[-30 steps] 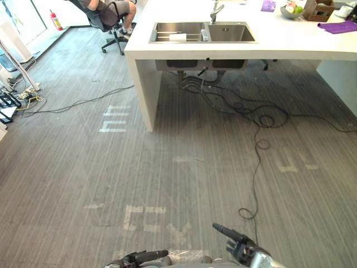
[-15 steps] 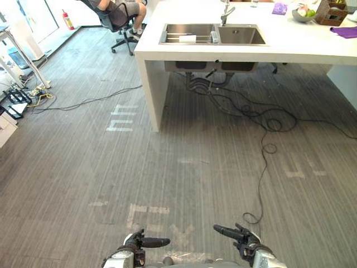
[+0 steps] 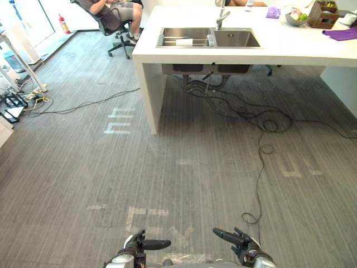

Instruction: Walk over to the sink, pick up the cup, carry it to the dishwasher, place the cup inside the dishwasher, then close the dishwasher door

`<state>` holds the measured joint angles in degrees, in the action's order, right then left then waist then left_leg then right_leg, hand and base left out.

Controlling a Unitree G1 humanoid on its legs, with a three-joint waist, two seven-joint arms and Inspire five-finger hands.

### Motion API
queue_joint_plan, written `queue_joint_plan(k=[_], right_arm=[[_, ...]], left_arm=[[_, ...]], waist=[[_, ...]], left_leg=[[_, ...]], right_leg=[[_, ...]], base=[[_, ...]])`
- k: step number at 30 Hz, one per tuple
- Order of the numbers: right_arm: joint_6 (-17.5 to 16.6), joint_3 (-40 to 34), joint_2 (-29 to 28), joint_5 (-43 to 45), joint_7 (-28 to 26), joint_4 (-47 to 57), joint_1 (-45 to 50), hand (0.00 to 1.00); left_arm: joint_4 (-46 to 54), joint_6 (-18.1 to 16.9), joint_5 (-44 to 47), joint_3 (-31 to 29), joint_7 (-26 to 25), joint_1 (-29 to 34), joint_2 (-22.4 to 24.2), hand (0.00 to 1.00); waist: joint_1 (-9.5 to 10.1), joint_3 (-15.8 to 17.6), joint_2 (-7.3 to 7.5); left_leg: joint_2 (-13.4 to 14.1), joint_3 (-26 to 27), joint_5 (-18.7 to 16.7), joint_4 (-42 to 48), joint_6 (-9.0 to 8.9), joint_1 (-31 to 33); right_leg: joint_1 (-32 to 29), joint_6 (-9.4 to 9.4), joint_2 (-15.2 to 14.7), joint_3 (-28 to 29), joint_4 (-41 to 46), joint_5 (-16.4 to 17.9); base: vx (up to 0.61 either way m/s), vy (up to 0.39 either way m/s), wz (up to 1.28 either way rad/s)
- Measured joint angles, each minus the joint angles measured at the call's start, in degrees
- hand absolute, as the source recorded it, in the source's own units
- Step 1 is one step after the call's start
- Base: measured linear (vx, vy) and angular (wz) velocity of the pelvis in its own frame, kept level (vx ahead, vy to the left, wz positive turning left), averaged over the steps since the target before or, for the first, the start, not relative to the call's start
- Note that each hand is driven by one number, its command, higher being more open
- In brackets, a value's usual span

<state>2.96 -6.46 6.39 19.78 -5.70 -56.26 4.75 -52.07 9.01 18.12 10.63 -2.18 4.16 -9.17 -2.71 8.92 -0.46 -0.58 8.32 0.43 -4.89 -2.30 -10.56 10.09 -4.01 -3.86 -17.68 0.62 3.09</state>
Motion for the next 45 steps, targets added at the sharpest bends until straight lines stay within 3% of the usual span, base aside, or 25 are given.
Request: queue_joint_plan(k=[8,10,12,14,17,18,20,22,24,25,26,27,28,30,31,32,33,34,35,36,37,39,41,44,45], right_arm=[[0.2,0.4,-0.5,3.3,-2.2,-0.2,1.2,1.0],[0.3,0.5,-0.4,3.3,-2.7,-0.3,0.7,1.0],[0.5,1.2,0.4,3.4,-2.8,-0.1,0.0,1.0],[0.8,2.5,1.7,3.3,-2.7,-0.1,-1.7,1.0],[0.8,3.0,2.1,3.9,-2.6,-0.3,-2.6,1.0],[0.7,2.9,2.3,4.6,-2.7,-0.3,-2.8,1.0],[0.7,3.0,2.3,5.5,-2.8,-0.3,-3.4,1.0],[1.0,3.0,1.9,5.6,-2.8,-0.2,-3.4,1.0],[1.5,2.9,1.8,6.3,-2.5,0.0,-2.7,1.0],[1.9,2.7,1.7,7.6,-2.2,0.0,-2.0,1.0],[2.2,2.5,1.4,7.8,-2.2,0.0,-1.3,1.0],[2.9,1.5,1.5,7.9,-1.7,-0.1,-1.1,1.0],[3.3,-0.2,1.9,8.4,-1.8,0.0,-0.9,1.0],[3.3,-1.3,2.4,8.6,-1.2,0.8,-0.1,1.0],[3.3,-1.8,2.4,9.1,-1.0,1.1,0.5,1.0],[3.3,-2.3,2.6,10.3,-0.5,1.6,1.8,1.0],[3.2,-2.3,2.5,10.6,-0.2,2.3,2.9,1.0],[3.2,-2.2,3.3,10.6,0.3,2.1,3.3,1.0],[3.2,-2.1,3.8,10.6,0.4,2.2,3.8,1.0],[3.3,-2.1,4.0,10.6,0.4,2.3,4.2,1.0],[3.3,-2.0,4.1,10.4,0.3,2.3,4.9,1.0],[3.5,-2.1,4.6,9.5,0.3,1.7,4.9,1.0],[3.6,-2.1,4.8,9.3,0.3,1.7,4.4,1.0],[3.6,-2.0,4.6,9.3,0.3,2.2,1.9,1.0],[3.6,-2.0,4.5,9.3,0.0,2.6,0.9,1.0]], left_arm=[[-2.0,-0.1,3.3,-0.4,4.0,0.5,-0.9,1.0],[-2.6,0.0,3.7,-0.3,4.6,-0.1,-1.1,1.0],[-4.0,0.2,5.6,0.0,5.0,-1.1,-1.5,1.0],[-4.5,0.6,5.6,0.4,5.2,-2.2,-2.0,1.0],[-4.4,1.1,8.0,1.1,4.7,-3.4,-2.7,1.0],[-4.2,1.9,9.1,1.2,4.5,-4.0,-2.4,1.0],[-3.9,3.7,9.4,1.2,4.7,-5.9,-2.5,1.0],[-3.6,4.9,9.5,1.7,5.0,-7.1,-2.5,1.0],[-2.8,5.8,9.8,2.3,5.6,-7.6,-2.1,1.0],[-2.6,6.1,10.3,2.3,6.3,-7.3,-2.0,1.0],[-2.5,6.5,10.3,2.3,6.6,-6.9,-1.9,1.0],[-2.7,7.1,10.1,2.3,6.9,-7.2,-1.2,1.0],[-2.6,6.9,10.1,2.3,7.5,-6.5,-0.8,1.0],[-2.6,5.7,10.1,2.2,7.9,-5.5,-0.5,1.0],[-2.7,5.3,10.1,2.2,8.1,-5.1,-0.4,1.0],[-3.0,4.6,10.1,2.1,8.4,-4.3,0.0,1.0],[-4.0,3.9,10.0,1.9,8.5,-3.7,0.7,1.0],[-4.7,2.8,10.0,0.4,8.6,-5.0,1.3,1.0],[-4.7,2.3,9.9,0.4,8.6,-5.5,1.6,1.0],[-4.7,1.6,10.0,0.4,8.7,-5.6,1.9,1.0],[-4.7,0.3,10.1,0.1,8.7,-5.5,2.4,1.0],[-3.9,-1.6,10.3,-0.7,8.7,-6.0,2.9,1.0],[-2.6,-2.1,11.7,-1.3,8.8,-6.3,3.2,1.0],[-0.6,-2.0,14.4,-1.7,9.9,-5.3,3.6,1.0],[0.0,-1.9,15.1,-1.7,10.0,-5.0,3.9,1.0]], waist=[[0.08,-0.6,1.03],[-0.03,-0.6,1.12],[0.03,-0.7,2.03],[0.04,-0.2,2.76],[-0.1,0.9,3.88],[-0.32,1.6,3.45],[-0.45,2.8,2.94],[-0.47,3.1,2.83],[-0.51,3.7,3.72],[-0.39,4.2,4.47],[-0.37,4.2,5.18],[-0.88,5.1,4.05],[-1.22,5.3,1.9],[-1.37,4.9,-0.29],[-1.4,4.6,-0.83],[-1.56,3.5,-2.55],[-1.33,2.2,-2.98],[-1.37,2.0,-3.32],[-1.96,2.1,-3.83],[-1.97,2.3,-4.31],[-1.88,2.8,-4.87],[-1.68,3.4,-5.51],[-1.02,3.6,-5.26],[-0.59,4.2,-4.99],[-0.55,4.4,-4.92]], left_leg=[[0.0,3.4,-0.1,0.0,0.17,-0.3],[-0.1,4.0,-0.6,0.1,1.55,0.1],[-1.1,5.3,-1.6,1.0,3.76,0.0],[-2.0,5.7,-2.1,1.9,4.68,-0.3],[-2.8,4.1,-2.8,2.0,5.81,-2.6],[-2.1,3.3,-3.5,3.3,6.02,-3.0],[0.5,2.0,-5.2,6.1,5.46,-2.8],[2.4,0.9,-6.2,7.5,4.23,-2.4],[2.8,-0.2,-8.2,9.5,2.6,-2.5],[2.2,-0.7,-10.5,12.4,1.08,-2.7],[1.8,-1.1,-12.3,14.0,0.77,-3.0],[3.2,-1.6,-14.9,16.4,-0.49,-3.7],[5.2,-1.5,-16.3,16.9,-1.73,-4.3],[8.3,-1.4,-18.6,17.0,-2.77,-5.7],[9.4,-1.5,-19.2,17.0,-2.34,-6.2],[11.8,-1.5,-20.8,16.7,-0.38,-7.0],[12.5,-1.7,-21.0,19.6,2.02,-6.5],[13.8,0.1,-17.6,38.2,1.21,0.8],[15.8,-0.2,-13.0,45.7,-0.48,4.3],[16.8,-0.6,-9.2,49.8,-1.12,5.8],[18.5,-1.4,-2.8,55.8,-1.46,8.2],[19.7,-1.5,-7.0,68.1,-0.79,15.5],[17.7,0.8,-10.3,63.7,-0.88,19.0],[12.2,4.6,-10.1,32.4,-2.74,18.7],[10.1,4.7,-6.9,18.1,-4.32,17.8]], right_leg=[[-1.4,0.51,-0.1,2.0,1.5,0.1],[-4.2,0.37,-1.0,2.1,6.9,2.9],[-9.9,-0.93,-4.5,1.4,20.5,7.2],[-15.7,-0.68,-8.1,0.4,33.5,7.0],[-18.7,-1.04,-11.3,0.3,42.9,5.9],[-19.6,-0.88,-11.0,0.2,43.0,7.9],[-20.3,-1.03,-9.1,0.3,34.6,8.2],[-20.9,-1.29,-6.9,1.1,20.8,4.4],[-20.3,-2.45,-6.9,2.0,6.5,-0.8],[-19.9,-2.9,-8.2,2.2,4.9,-0.7],[-19.1,-3.44,-8.9,2.4,4.7,-0.6],[-18.8,-4.18,-8.6,2.9,7.2,-4.6],[-19.9,-3.96,-7.0,3.3,10.8,-4.6],[-21.4,-2.48,-4.2,3.5,16.3,-4.1],[-21.8,-1.64,-3.3,3.2,17.9,-3.6],[-21.9,0.71,-1.5,1.5,19.6,-2.1],[-21.8,2.24,-0.7,0.4,19.7,-1.3],[-21.0,4.99,-0.6,-0.9,20.3,-0.2],[-18.9,5.65,-0.2,-2.0,19.8,0.2],[-17.1,6.33,0.4,-2.4,18.9,1.2],[-13.8,6.94,1.5,-2.6,16.5,1.8],[-7.4,7.64,2.6,-2.9,12.4,2.5],[-3.3,7.77,2.6,-2.2,9.5,2.8],[-0.2,6.51,2.2,0.4,7.9,3.6],[0.7,6.19,2.2,1.8,6.8,3.8]], base=[[-0.02,0.002,-0.14],[-0.04,0.017,-0.11],[-0.06,0.049,-0.13],[-0.03,0.047,-0.08],[0.04,0.013,0.15],[0.11,-0.027,0.33],[0.13,-0.054,0.37],[0.15,-0.088,0.28],[0.27,-0.199,0.27],[0.27,-0.246,0.22],[0.29,-0.301,0.23],[0.31,-0.309,0.17],[0.32,-0.297,0.1],[0.34,-0.261,-0.02],[0.35,-0.264,0.07],[0.37,-0.261,0.09],[0.46,-0.283,0.09],[0.47,-0.281,0.24],[0.41,-0.226,0.27],[0.27,-0.129,0.3],[0.45,-0.15,0.16],[0.55,-0.147,0.09],[0.31,-0.064,-0.21],[0.39,0.01,-0.49],[0.35,0.101,-0.61]])
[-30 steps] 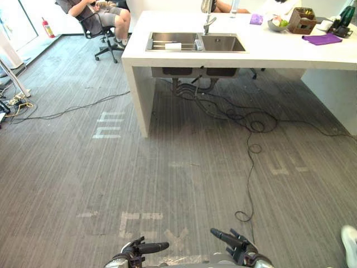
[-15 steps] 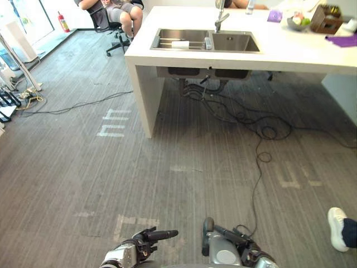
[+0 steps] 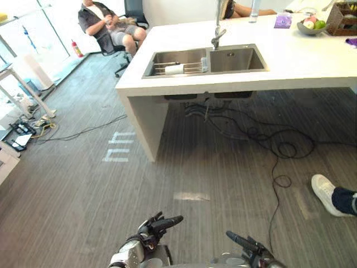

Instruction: Walk over to the sink, pick up the cup, carry it to the dishwasher, place the cup inside the dishwasher, then close the dishwasher door

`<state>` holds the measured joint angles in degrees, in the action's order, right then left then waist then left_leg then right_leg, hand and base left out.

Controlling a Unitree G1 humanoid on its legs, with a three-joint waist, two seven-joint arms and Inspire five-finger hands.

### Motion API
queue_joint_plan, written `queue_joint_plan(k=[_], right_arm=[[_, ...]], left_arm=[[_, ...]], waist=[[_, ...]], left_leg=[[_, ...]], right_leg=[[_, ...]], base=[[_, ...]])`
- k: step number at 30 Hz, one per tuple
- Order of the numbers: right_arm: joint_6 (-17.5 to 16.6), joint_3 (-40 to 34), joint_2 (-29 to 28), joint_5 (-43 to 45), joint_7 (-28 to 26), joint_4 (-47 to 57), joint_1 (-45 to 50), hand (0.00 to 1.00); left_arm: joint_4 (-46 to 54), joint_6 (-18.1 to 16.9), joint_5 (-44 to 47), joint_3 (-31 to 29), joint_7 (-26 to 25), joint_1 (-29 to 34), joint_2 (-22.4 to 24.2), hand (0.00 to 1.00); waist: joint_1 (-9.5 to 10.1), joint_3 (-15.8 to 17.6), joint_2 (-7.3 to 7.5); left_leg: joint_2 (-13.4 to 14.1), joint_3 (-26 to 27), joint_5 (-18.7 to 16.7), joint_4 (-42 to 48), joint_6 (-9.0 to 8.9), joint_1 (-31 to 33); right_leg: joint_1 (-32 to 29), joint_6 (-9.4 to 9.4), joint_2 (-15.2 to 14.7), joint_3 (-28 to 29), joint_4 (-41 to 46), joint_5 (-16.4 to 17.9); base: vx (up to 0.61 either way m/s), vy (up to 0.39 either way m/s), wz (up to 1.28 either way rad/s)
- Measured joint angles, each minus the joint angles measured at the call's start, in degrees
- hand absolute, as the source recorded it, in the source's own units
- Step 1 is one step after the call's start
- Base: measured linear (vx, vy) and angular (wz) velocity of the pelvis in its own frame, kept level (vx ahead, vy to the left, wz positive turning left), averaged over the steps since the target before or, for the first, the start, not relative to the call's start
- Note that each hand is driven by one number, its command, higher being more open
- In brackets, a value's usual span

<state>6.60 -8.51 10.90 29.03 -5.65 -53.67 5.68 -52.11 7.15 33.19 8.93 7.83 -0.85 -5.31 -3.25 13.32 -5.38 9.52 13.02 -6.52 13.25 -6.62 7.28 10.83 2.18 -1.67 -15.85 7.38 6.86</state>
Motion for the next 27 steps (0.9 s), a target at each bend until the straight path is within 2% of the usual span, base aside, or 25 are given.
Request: queue_joint_plan(k=[1,2,3,4,5,6,7,9,10,11,12,13,14,15,16,17,18,19,21,22,23,24,25,26,27], right_arm=[[0.0,0.0,-0.1,0.0,-0.5,0.1,-0.7,1.0],[0.0,0.0,-0.1,0.0,-0.8,0.2,-0.9,1.0],[0.0,0.0,0.0,0.0,-1.3,0.1,-0.7,1.0],[0.0,0.3,-0.1,0.0,-1.9,-0.1,-0.5,1.0],[0.0,0.7,0.0,0.0,-2.3,-0.1,-0.3,1.0],[0.0,1.5,0.1,-0.2,-3.2,-0.2,0.1,1.0],[0.0,2.1,0.1,-1.3,-4.3,-0.6,0.0,1.0],[0.0,3.1,-0.2,-2.6,-5.3,-1.8,-0.2,1.0],[-0.5,3.2,-0.2,-3.9,-5.5,-2.0,-0.2,1.0],[-0.5,3.2,0.0,-4.0,-5.5,-2.5,-0.5,1.0],[-0.4,3.2,-0.1,-4.0,-5.4,-3.5,-0.6,1.0],[-0.4,3.1,-0.2,-3.9,-5.3,-3.7,-0.8,1.0],[-0.6,2.6,-0.6,-3.3,-5.3,-3.4,-1.1,1.0],[-0.6,2.5,-0.7,-3.1,-5.2,-3.5,-1.3,1.0],[-0.8,2.4,-0.7,-2.6,-5.1,-3.6,-1.4,1.0],[-0.9,2.2,-0.7,-2.1,-4.9,-3.8,-1.5,1.0],[-1.1,2.0,-0.7,-1.5,-4.8,-4.1,-1.7,1.0],[-1.1,2.0,-0.5,-1.0,-4.6,-4.2,-2.2,1.0],[-1.5,1.8,-0.1,-0.2,-4.6,-4.1,-2.4,1.0],[-2.3,1.2,-0.1,1.5,-4.6,-4.0,-2.4,1.0],[-2.5,0.7,-0.5,2.3,-4.4,-4.1,-2.3,1.0],[-2.6,-0.7,-1.7,3.4,-4.1,-4.5,-1.1,1.0],[-3.0,-1.8,-3.1,3.8,-3.8,-5.7,0.6,1.0],[-3.1,-2.1,-3.6,4.3,-3.9,-6.9,1.0,1.0],[-2.7,-2.0,-3.8,5.0,-3.9,-8.1,1.4,1.0]], left_arm=[[0.3,0.2,1.6,0.1,-0.1,0.2,0.1,1.0],[0.4,0.3,2.3,0.1,-0.2,0.0,0.0,1.0],[0.6,0.5,3.9,0.3,-0.8,-0.5,0.0,1.0],[0.6,0.7,4.2,0.5,-1.6,-0.9,-0.4,1.0],[0.5,0.7,4.4,0.5,-1.8,-0.9,-0.6,1.0],[0.5,0.8,4.5,0.5,-1.9,-0.9,-0.9,1.0],[0.5,0.6,5.1,0.3,-2.5,-1.2,-1.1,1.0],[0.2,0.5,5.2,-0.2,-3.0,-1.7,-1.5,1.0],[0.2,0.5,5.9,-0.4,-2.9,-1.7,-1.7,1.0],[0.1,0.8,6.3,-1.0,-2.9,-1.7,-1.8,1.0],[-0.2,1.4,6.3,-1.5,-2.8,-1.5,-2.0,1.0],[-0.4,1.6,6.4,-1.8,-2.7,-1.4,-2.1,1.0],[-0.9,2.1,6.4,-1.9,-2.6,-1.4,-2.7,1.0],[-1.4,2.3,6.5,-1.9,-2.5,-1.2,-3.1,1.0],[-1.9,2.5,7.7,-1.8,-2.6,-0.5,-3.1,1.0],[-1.9,2.6,8.3,-1.7,-2.7,-0.3,-3.1,1.0],[-2.0,2.7,9.3,-1.6,-2.9,-0.2,-3.2,1.0],[-2.2,2.7,10.8,-1.5,-3.0,0.0,-3.6,1.0],[-2.4,2.7,12.2,-0.6,-3.1,0.1,-3.8,1.0],[-2.6,2.9,12.4,0.2,-3.1,-0.1,-3.8,1.0],[-2.7,3.1,12.3,0.4,-3.1,-0.1,-3.8,1.0],[-3.3,3.7,11.3,0.8,-2.8,-0.3,-4.6,1.0],[-3.3,4.1,10.5,1.1,-2.8,-0.5,-5.1,1.0],[-3.6,4.2,10.0,0.5,-2.9,-0.7,-4.9,1.0],[-3.9,3.7,9.2,-0.7,-3.1,-0.2,-3.7,1.0]], waist=[[0.24,0.3,-0.14],[0.38,0.5,-0.23],[0.39,1.0,-0.28],[0.41,1.7,0.4],[0.35,1.7,0.52],[0.2,2.1,1.41],[0.27,2.5,2.27],[0.27,2.5,2.35],[0.28,2.6,2.4],[0.43,2.4,3.22],[1.04,1.1,4.0],[1.12,0.7,4.95],[0.96,0.3,7.19],[0.98,0.0,8.61],[0.93,-0.4,8.93],[0.89,-0.5,8.75],[0.86,-0.3,8.34],[0.86,-0.3,8.07],[0.82,0.2,6.85],[0.58,0.7,5.91],[0.49,0.7,5.88],[0.49,0.4,6.78],[0.8,-0.2,8.45],[1.15,-0.3,9.26],[1.88,-0.9,6.73]], left_leg=[[-0.8,-0.6,2.5,-8.8,-1.65,0.1],[-0.6,-1.4,2.6,-10.1,-1.71,0.7],[0.0,-1.0,2.7,-9.4,-1.56,1.2],[0.3,1.4,6.5,-7.1,0.01,0.4],[0.3,2.6,8.1,-6.9,1.05,-0.4],[-1.0,3.8,10.4,-6.8,3.22,-1.4],[-2.6,3.7,10.8,-5.4,3.81,-1.1],[-3.3,3.3,10.3,-2.0,4.52,0.2],[-3.8,3.3,8.8,0.3,6.45,0.8],[-4.5,3.8,6.5,2.1,7.56,1.0],[-5.9,4.6,5.2,1.5,8.5,0.5],[-7.1,4.9,4.7,1.1,9.05,0.0],[-9.9,5.1,3.9,0.1,9.64,-1.8],[-11.7,5.1,3.2,-0.4,9.87,-3.6],[-12.7,4.2,1.7,-0.8,10.61,-6.7],[-12.6,3.9,1.2,-1.0,10.61,-7.8],[-12.3,3.4,0.5,-1.4,10.54,-9.6],[-11.8,2.5,0.2,-3.0,10.26,-12.1],[-9.6,0.9,0.0,-4.8,9.19,-14.5],[-7.8,-1.0,0.0,-5.2,8.5,-15.4],[-7.3,-2.4,0.1,-5.1,8.14,-15.4],[-7.9,-4.9,0.0,-4.6,7.0,-15.5],[-9.1,-7.9,-1.3,-4.7,5.19,-16.7],[-9.8,-9.1,-1.9,-4.7,4.51,-17.6],[-7.5,-8.9,-2.4,-4.7,3.65,-17.7]], right_leg=[[1.4,-0.49,0.4,1.3,-1.5,-0.1],[2.3,-0.96,0.7,1.8,-2.4,-0.1],[4.2,-2.26,1.0,2.4,-3.6,0.5],[6.4,-3.9,0.3,3.1,-3.7,1.9],[7.3,-4.53,-0.5,3.4,-3.5,2.8],[7.8,-5.71,-2.4,3.9,-2.2,4.5],[7.3,-6.31,-4.1,4.4,-0.6,6.0],[6.5,-6.3,-5.3,4.5,1.7,6.3],[6.1,-6.29,-5.9,4.6,3.4,6.3],[4.7,-6.38,-7.2,4.9,7.1,6.6],[1.3,-8.23,-9.9,5.1,14.3,7.9],[-0.9,-9.15,-11.8,5.0,19.5,8.3],[-5.1,-10.55,-15.7,5.5,29.7,7.6],[-7.1,-12.68,-18.1,6.6,36.1,5.3],[-9.5,-13.77,-19.3,8.6,43.8,-2.3],[-10.4,-13.76,-19.3,8.9,46.6,-2.1],[-12.1,-12.48,-19.3,8.4,49.9,1.5],[-14.2,-11.18,-19.2,5.6,50.6,6.4],[-17.5,-9.47,-17.4,-0.2,43.4,10.1],[-18.9,-9.1,-14.8,-1.4,33.5,10.2],[-19.0,-9.56,-13.7,-0.7,27.7,9.5],[-18.8,-9.71,-12.7,2.1,18.1,4.4],[-18.6,-9.39,-13.4,4.0,14.7,-6.6],[-17.8,-8.41,-14.2,3.1,15.7,-3.8],[-16.8,-8.06,-12.2,2.2,15.2,-3.2]], base=[[0.36,0.121,-0.57],[0.37,0.155,-0.47],[0.36,0.203,-0.34],[0.36,0.222,-0.28],[0.39,0.25,-0.24],[0.39,0.232,-0.23],[0.38,0.212,-0.22],[0.3,0.147,-0.11],[0.32,0.178,-0.04],[0.32,0.186,-0.07],[0.38,0.189,-0.04],[0.38,0.165,0.05],[0.32,0.119,0.17],[0.41,0.138,0.28],[0.36,0.091,0.23],[0.35,0.081,0.2],[0.26,0.03,0.17],[0.31,-0.001,0.22],[0.34,-0.065,0.38],[0.26,-0.096,0.57],[0.25,-0.138,1.04],[0.27,-0.215,1.36],[0.29,-0.273,1.39],[0.3,-0.333,0.89],[0.26,-0.3,0.32]])
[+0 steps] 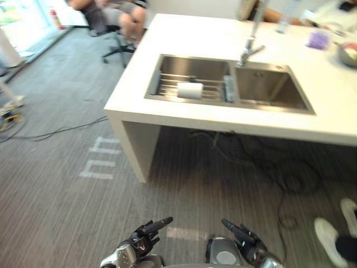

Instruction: Walk over to the sink, pick up the cup, carry it to the dishwasher, place the cup inside the dishwasher, then close the dishwasher door

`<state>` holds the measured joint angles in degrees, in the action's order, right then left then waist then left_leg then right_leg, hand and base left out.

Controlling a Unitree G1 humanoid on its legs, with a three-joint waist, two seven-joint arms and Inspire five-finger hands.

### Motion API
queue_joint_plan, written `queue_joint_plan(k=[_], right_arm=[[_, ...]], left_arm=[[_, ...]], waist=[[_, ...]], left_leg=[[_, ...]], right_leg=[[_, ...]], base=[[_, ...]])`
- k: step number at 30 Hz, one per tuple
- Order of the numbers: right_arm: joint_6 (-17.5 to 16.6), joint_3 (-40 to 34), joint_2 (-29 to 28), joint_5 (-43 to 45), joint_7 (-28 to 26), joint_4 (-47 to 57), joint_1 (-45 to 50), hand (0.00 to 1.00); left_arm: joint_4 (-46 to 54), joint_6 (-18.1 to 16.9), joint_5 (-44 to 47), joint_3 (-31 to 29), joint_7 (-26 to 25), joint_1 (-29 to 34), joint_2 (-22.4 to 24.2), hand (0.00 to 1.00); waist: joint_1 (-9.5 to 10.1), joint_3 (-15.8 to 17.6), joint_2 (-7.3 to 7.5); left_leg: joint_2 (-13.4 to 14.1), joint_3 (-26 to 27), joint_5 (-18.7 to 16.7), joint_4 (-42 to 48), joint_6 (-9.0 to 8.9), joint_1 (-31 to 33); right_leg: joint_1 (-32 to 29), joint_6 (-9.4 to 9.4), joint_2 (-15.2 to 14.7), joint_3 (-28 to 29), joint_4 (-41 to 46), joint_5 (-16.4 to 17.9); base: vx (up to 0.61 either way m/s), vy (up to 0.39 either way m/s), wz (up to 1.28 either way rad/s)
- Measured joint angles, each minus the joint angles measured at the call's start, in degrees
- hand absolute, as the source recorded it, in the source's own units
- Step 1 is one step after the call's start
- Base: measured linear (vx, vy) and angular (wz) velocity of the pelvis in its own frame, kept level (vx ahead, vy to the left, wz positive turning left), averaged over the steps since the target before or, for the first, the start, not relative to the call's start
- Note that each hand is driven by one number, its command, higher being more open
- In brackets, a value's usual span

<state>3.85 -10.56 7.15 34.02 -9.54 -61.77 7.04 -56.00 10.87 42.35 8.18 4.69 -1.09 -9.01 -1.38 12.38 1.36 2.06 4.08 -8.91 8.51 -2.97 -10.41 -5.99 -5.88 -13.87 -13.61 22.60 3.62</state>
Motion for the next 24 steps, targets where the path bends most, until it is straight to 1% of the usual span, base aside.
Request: queue_joint_plan(k=[1,2,8,12,13,15,16,17,18,19,20,21,22,23,24], right_arm=[[-0.5,-0.4,1.2,0.4,-0.8,0.1,1.0,1.0],[1.5,2.5,1.3,0.2,-6.6,2.1,2.5,1.0],[1.5,2.6,1.5,0.3,-6.6,2.1,2.5,1.0],[1.6,2.6,1.3,0.7,-6.1,2.1,2.5,1.0],[1.6,2.5,1.3,0.8,-5.7,2.1,2.5,1.0],[1.8,2.2,1.2,1.4,-5.2,2.1,2.4,1.0],[2.3,1.8,1.2,2.1,-4.6,2.1,2.5,1.0],[2.9,1.7,1.3,2.6,-4.0,1.9,2.9,1.0],[3.4,1.5,1.4,2.8,-3.6,1.8,3.1,1.0],[4.3,0.6,1.6,2.9,-3.1,1.5,3.4,1.0],[4.8,-0.5,1.6,2.9,-2.6,0.5,3.1,1.0],[5.2,-1.1,1.9,2.9,-2.4,0.2,3.2,1.0],[5.7,-2.6,2.6,2.9,-2.4,0.1,4.0,1.0],[5.8,-4.3,3.1,2.9,-2.0,0.1,4.5,1.0],[5.9,-5.2,3.4,2.9,-1.8,0.1,4.7,1.0]], left_arm=[[-0.1,0.1,-0.7,-0.5,0.0,0.8,0.9,1.0],[-3.4,-1.1,-4.3,-1.6,2.8,-0.3,0.2,1.0],[-3.1,-0.7,-4.3,-1.5,2.8,-0.5,0.2,1.0],[-2.4,0.2,-5.5,-0.5,2.3,-0.2,-0.2,1.0],[-1.7,0.1,-5.5,0.0,1.5,0.0,-0.2,1.0],[1.8,0.2,-5.3,0.2,0.6,0.6,-0.3,1.0],[5.4,0.0,-5.3,0.1,-0.1,0.8,-0.3,1.0],[10.3,-0.5,-5.3,0.1,-1.0,1.5,-0.4,1.0],[12.6,-1.3,-5.3,-0.3,-1.4,2.2,-0.3,1.0],[16.7,-2.9,-5.2,-1.8,-2.4,3.0,0.2,1.0],[20.3,-4.0,-5.1,-3.5,-3.4,2.5,0.6,1.0],[22.7,-4.2,-4.8,-4.1,-3.9,2.7,0.9,1.0],[27.8,-4.5,-4.1,-5.4,-5.3,3.3,1.7,1.0],[32.7,-5.2,-4.0,-6.5,-6.4,3.9,2.4,1.0],[35.0,-5.6,-4.0,-6.8,-7.0,4.2,2.5,1.0]], waist=[[0.02,-0.7,-2.38],[-0.97,-0.6,-0.52],[-1.22,-0.6,-0.44],[-1.8,-1.1,-0.14],[-2.07,-1.5,-0.13],[-2.54,-1.9,-0.23],[-2.5,-2.6,-0.69],[-2.5,-3.4,-1.82],[-2.44,-4.0,-2.31],[-2.2,-5.0,-2.94],[-2.14,-4.7,-3.13],[-2.35,-4.7,-3.26],[-2.36,-4.3,-4.08],[-2.01,-4.0,-4.59],[-1.68,-4.0,-4.65]], left_leg=[[2.0,0.5,-0.7,0.0,-1.05,0.3],[4.5,1.1,-0.7,-0.7,-2.42,1.9],[4.4,1.6,-0.2,-1.8,-2.4,1.0],[4.1,2.5,0.8,-4.0,-2.26,-0.5],[4.2,2.7,0.8,-4.2,-2.25,-0.6],[4.4,2.7,0.7,-4.1,-2.2,-0.4],[4.9,2.5,-0.5,-3.6,-2.2,0.5],[6.2,3.1,-1.9,-2.2,-2.78,1.3],[7.2,3.9,-2.5,-1.5,-2.99,1.4],[8.9,5.2,-3.5,2.3,-2.85,1.7],[10.4,8.1,-2.8,14.4,-2.12,7.0],[11.1,8.2,-1.9,20.0,-1.19,9.4],[12.5,7.6,0.6,27.9,-1.21,12.0],[13.3,7.4,3.3,33.2,-1.63,13.5],[13.1,7.5,1.5,33.8,-1.74,13.7]], right_leg=[[0.8,0.51,2.0,-0.8,-2.1,0.3],[1.4,1.62,4.9,-2.1,-7.7,-1.7],[1.4,1.62,4.9,-1.8,-7.6,-1.7],[1.4,1.58,4.8,-1.2,-7.5,-1.7],[1.3,1.57,4.9,-1.0,-7.5,-1.7],[1.3,1.57,4.9,-1.1,-7.5,-1.7],[1.1,1.61,5.4,-1.6,-7.5,-1.6],[1.3,1.95,6.2,-2.3,-8.1,-1.4],[1.9,2.53,7.0,-2.6,-8.8,-0.9],[3.5,2.7,8.2,-2.9,-10.7,-0.7],[4.8,2.98,8.0,-3.6,-11.3,-0.3],[5.9,2.92,8.3,-3.9,-12.1,-0.5],[9.0,3.46,8.7,-4.5,-13.8,-0.9],[11.5,3.99,8.3,-4.3,-15.1,-0.5],[12.0,4.14,8.0,-4.1,-15.5,-0.4]], base=[[0.19,-0.219,0.09],[0.08,-0.089,0.02],[0.0,0.0,-0.03],[0.0,0.006,-0.1],[0.0,0.003,-0.05],[0.0,-0.005,0.03],[0.01,-0.045,0.11],[0.03,-0.061,0.08],[0.07,-0.075,-0.03],[0.12,-0.047,0.01],[0.1,-0.031,0.08],[0.15,-0.123,0.22],[0.14,-0.106,0.16],[0.17,-0.11,0.08],[0.15,-0.016,-0.05]])
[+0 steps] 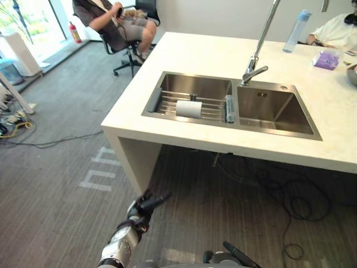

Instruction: Walk over to the sink, pick up the cup, carry it to the dishwasher, place the cup inside the dishwasher, then close the dishwasher door

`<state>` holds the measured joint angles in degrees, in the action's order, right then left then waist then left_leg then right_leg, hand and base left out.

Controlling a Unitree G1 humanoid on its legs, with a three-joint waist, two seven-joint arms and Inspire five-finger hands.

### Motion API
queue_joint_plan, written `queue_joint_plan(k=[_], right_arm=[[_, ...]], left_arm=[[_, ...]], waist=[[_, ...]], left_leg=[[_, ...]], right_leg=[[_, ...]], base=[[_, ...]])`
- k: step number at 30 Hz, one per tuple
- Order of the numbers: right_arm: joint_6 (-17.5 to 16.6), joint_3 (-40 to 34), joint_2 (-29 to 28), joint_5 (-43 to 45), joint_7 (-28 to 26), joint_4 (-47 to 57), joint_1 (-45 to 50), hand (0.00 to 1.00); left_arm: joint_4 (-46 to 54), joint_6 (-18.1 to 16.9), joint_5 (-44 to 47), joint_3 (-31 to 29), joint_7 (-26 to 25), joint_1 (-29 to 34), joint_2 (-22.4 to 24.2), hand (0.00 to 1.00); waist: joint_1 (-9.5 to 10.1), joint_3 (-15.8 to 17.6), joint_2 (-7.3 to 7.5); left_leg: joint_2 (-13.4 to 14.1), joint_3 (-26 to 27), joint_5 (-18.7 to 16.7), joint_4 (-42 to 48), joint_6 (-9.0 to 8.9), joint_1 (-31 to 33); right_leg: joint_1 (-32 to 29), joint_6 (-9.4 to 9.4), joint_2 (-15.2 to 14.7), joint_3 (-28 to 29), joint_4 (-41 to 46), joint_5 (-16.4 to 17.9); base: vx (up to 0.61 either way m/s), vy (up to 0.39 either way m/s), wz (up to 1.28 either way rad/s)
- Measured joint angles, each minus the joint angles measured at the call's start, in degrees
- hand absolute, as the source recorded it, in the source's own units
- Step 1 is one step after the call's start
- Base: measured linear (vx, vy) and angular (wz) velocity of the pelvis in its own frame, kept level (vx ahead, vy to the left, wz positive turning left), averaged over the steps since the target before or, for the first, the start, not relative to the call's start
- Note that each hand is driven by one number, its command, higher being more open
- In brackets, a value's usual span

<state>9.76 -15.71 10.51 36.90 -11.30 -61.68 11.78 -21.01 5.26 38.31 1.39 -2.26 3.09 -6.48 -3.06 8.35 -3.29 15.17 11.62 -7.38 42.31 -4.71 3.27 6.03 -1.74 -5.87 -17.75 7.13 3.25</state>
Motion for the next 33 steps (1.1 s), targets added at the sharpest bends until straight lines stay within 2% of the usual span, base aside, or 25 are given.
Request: queue_joint_plan(k=[1,2,3,4,5,6,7,8,9,10,11,13,16,19,22,24,26,27,28,29,30,31,32,33], right_arm=[[0.0,-1.8,0.4,0.0,0.2,-0.2,0.0,1.0],[0.1,-3.1,0.9,0.0,0.2,-0.6,-0.1,1.0],[0.2,-4.2,1.0,0.0,0.2,-0.9,-0.4,1.0],[0.2,-4.4,1.1,0.0,0.2,-1.0,-0.4,1.0],[0.2,-5.4,1.1,0.0,0.2,-1.2,-0.3,1.0],[0.3,-6.6,1.4,0.1,0.2,-1.8,0.0,1.0],[0.4,-6.8,1.8,0.2,0.2,-2.2,0.2,1.0],[0.7,-7.9,2.1,0.2,0.2,-2.7,0.6,1.0],[1.3,-9.3,0.2,0.2,0.3,-4.0,0.8,1.0],[1.6,-9.4,-0.3,0.1,0.2,-4.4,0.8,1.0],[1.2,-11.3,-1.2,0.0,0.2,-4.6,0.6,1.0],[1.2,-13.1,-1.1,0.0,0.3,-4.9,0.2,1.0],[0.9,-13.3,-1.3,0.1,0.3,-5.0,0.2,1.0],[0.7,-13.2,-1.1,0.0,0.3,-5.0,-0.1,1.0],[0.0,-12.7,-1.2,0.0,0.4,-4.8,-0.2,1.0],[-0.5,-12.6,-1.1,0.0,0.6,-4.6,-0.2,1.0],[-1.1,-12.6,-1.4,0.1,1.2,-4.6,-0.1,1.0],[-1.2,-12.5,-2.4,0.1,1.6,-4.7,0.2,1.0],[-1.2,-12.5,-2.6,0.1,1.7,-4.7,0.3,1.0],[-1.2,-12.6,-3.4,0.1,1.8,-4.7,0.7,1.0],[-1.3,-13.0,-3.6,0.1,1.8,-4.8,1.1,1.0],[-1.2,-13.4,-3.9,0.2,1.8,-4.9,1.2,1.0],[-1.2,-13.9,-4.3,0.2,1.8,-5.0,0.9,1.0],[-1.1,-14.6,-4.8,0.2,2.0,-5.0,0.7,1.0]], left_arm=[[5.0,-0.5,-0.1,-0.2,-1.7,0.3,-0.1,1.0],[9.5,-0.6,-0.1,-1.1,-3.1,0.3,-0.1,1.0],[15.9,-1.1,-0.1,-3.0,-4.4,0.6,-0.1,1.0],[19.3,-1.1,0.0,-4.1,-5.0,0.9,-0.1,1.0],[26.8,-1.3,0.3,-6.2,-5.3,1.6,-0.2,1.0],[33.7,-2.6,1.7,-7.6,-4.8,2.5,-0.3,1.0],[36.9,-3.3,2.2,-7.9,-4.5,3.0,-0.3,1.0],[41.0,-4.4,2.5,-7.8,-3.7,3.4,-0.3,1.0],[44.3,-6.1,2.4,-7.8,-1.5,3.7,-1.0,1.0],[45.3,-6.7,2.2,-7.8,-0.7,3.8,-1.2,1.0],[46.4,-7.4,2.2,-7.6,1.3,3.9,-1.2,1.0],[46.5,-7.4,2.3,-7.2,3.4,4.6,-1.4,1.0],[46.5,-6.2,2.6,-3.5,6.5,5.4,-2.0,1.0],[46.4,-3.0,3.5,2.0,9.2,4.9,-3.6,1.0],[45.5,-0.7,3.5,6.7,10.7,3.1,-3.9,1.0],[45.1,0.0,3.5,9.1,11.0,1.1,-3.9,1.0],[43.8,0.2,3.5,10.7,11.1,-1.3,-4.0,1.0],[43.0,0.1,3.4,10.6,10.8,-2.0,-4.7,1.0],[42.9,0.1,3.3,10.6,10.6,-2.0,-4.9,1.0],[42.8,0.1,3.3,10.9,9.8,-2.0,-5.8,1.0],[42.3,-0.2,3.2,11.5,9.0,-2.0,-5.8,1.0],[41.8,-0.6,3.2,11.5,8.7,-2.0,-6.0,1.0],[40.8,-1.7,3.2,11.2,7.9,-2.2,-6.1,1.0],[39.8,-2.1,3.2,11.4,6.6,-3.1,-6.2,1.0]], waist=[[0.45,-0.4,-0.7],[0.45,-0.3,-0.82],[0.76,-0.2,-0.61],[0.88,-0.2,-0.57],[1.23,-0.3,-0.78],[2.0,-0.7,-1.59],[2.34,-0.9,-2.43],[2.84,-1.1,-4.16],[3.73,-1.4,-2.47],[3.73,-1.5,-1.85],[3.87,-1.4,-1.21],[3.98,-1.1,-0.84],[3.9,-1.0,-0.57],[3.44,-1.1,-0.45],[3.22,-1.8,0.06],[3.11,-1.9,0.14],[2.75,-1.9,0.43],[2.07,-2.5,2.37],[1.95,-2.7,2.78],[1.69,-2.9,4.0],[1.34,-2.9,3.77],[1.18,-3.1,2.81],[0.65,-3.1,2.9],[0.45,-3.0,2.67]], left_leg=[[-1.3,0.3,-3.7,-2.4,-0.04,0.5],[-3.0,0.3,-5.4,-5.9,0.1,0.9],[-5.3,-0.2,-5.8,-11.8,-0.13,1.2],[-6.5,-0.9,-5.7,-15.3,-0.28,1.3],[-8.5,-3.1,-4.1,-22.5,-0.34,1.4],[-9.5,-5.2,0.8,-30.2,-0.4,1.0],[-9.4,-6.0,4.3,-33.3,-0.81,0.7],[-8.4,-7.2,11.5,-35.2,0.65,0.4],[-9.8,-5.9,10.2,-35.3,1.55,-1.0],[-10.5,-5.8,9.7,-35.6,2.07,-1.0],[-11.7,-5.5,9.6,-36.6,2.11,-1.6],[-12.9,-4.3,9.8,-38.4,2.77,-2.9],[-13.6,-2.5,9.7,-40.3,3.15,-5.0],[-13.2,-0.8,8.6,-40.2,2.92,-5.8],[-13.2,0.2,7.0,-39.5,2.54,-5.9],[-13.3,0.4,5.8,-39.3,3.03,-6.4],[-13.6,0.4,5.4,-39.7,3.28,-7.7],[-14.7,0.2,5.0,-40.1,3.48,-9.1],[-14.9,0.2,4.9,-40.3,3.52,-9.4],[-15.5,0.2,4.7,-41.1,3.69,-11.1],[-14.9,0.0,4.4,-41.6,3.93,-12.5],[-14.4,0.0,4.1,-41.4,3.94,-12.7],[-13.1,-0.1,3.2,-40.9,3.14,-12.8],[-11.3,-0.7,2.6,-40.3,2.29,-12.6]], right_leg=[[0.5,0.01,-1.0,0.2,-0.7,0.0],[1.1,-0.18,-1.8,0.2,-1.6,-0.1],[1.9,-0.61,-2.9,0.2,-2.6,-0.4],[2.2,-0.79,-3.3,0.2,-3.0,-0.5],[2.8,-1.59,-3.8,0.2,-3.6,-0.5],[3.0,-2.95,-3.5,0.6,-3.6,-0.4],[3.2,-3.82,-2.8,0.8,-3.5,-0.2],[3.8,-4.76,-1.2,1.0,-3.3,0.6],[5.0,-5.14,-2.7,1.6,-3.1,1.1],[5.1,-6.07,-3.4,1.6,-3.1,1.7],[5.2,-6.23,-4.5,1.5,-3.3,1.8],[5.4,-6.78,-5.7,1.9,-4.0,1.6],[6.0,-7.52,-6.4,3.2,-5.5,1.1],[5.2,-7.48,-6.5,4.6,-4.5,1.8],[1.7,-6.87,-7.4,4.3,2.5,4.9],[-1.0,-6.29,-8.6,2.6,9.6,6.8],[-6.2,-6.3,-10.9,2.1,22.4,7.3],[-9.5,-6.26,-13.4,3.3,30.0,7.2],[-9.9,-6.26,-13.8,3.5,31.2,7.2],[-10.4,-5.98,-15.4,3.3,34.5,6.9],[-11.2,-4.3,-16.1,2.7,37.4,6.7],[-11.5,-3.66,-16.0,2.4,37.2,8.2],[-12.5,-3.4,-15.2,1.5,34.2,11.0],[-13.9,-3.52,-13.8,2.1,28.6,11.3]], base=[[0.15,-0.018,-0.05],[0.14,-0.006,-0.01],[0.13,0.028,0.03],[0.13,0.064,-0.01],[0.19,0.118,-0.09],[0.18,0.138,-0.12],[0.23,0.189,-0.14],[0.23,0.187,-0.18],[0.21,0.172,-0.11],[0.17,0.127,-0.03],[0.12,0.088,0.05],[0.13,0.099,-0.16],[0.1,0.041,-0.28],[0.08,-0.026,-0.31],[0.08,-0.026,-0.26],[0.05,0.001,-0.1],[0.05,0.035,0.02],[0.07,0.021,0.04],[0.12,-0.036,0.02],[0.12,-0.05,-0.02],[0.14,-0.057,-0.02],[0.12,-0.056,-0.01],[0.1,-0.081,0.06],[0.1,-0.106,0.15]])
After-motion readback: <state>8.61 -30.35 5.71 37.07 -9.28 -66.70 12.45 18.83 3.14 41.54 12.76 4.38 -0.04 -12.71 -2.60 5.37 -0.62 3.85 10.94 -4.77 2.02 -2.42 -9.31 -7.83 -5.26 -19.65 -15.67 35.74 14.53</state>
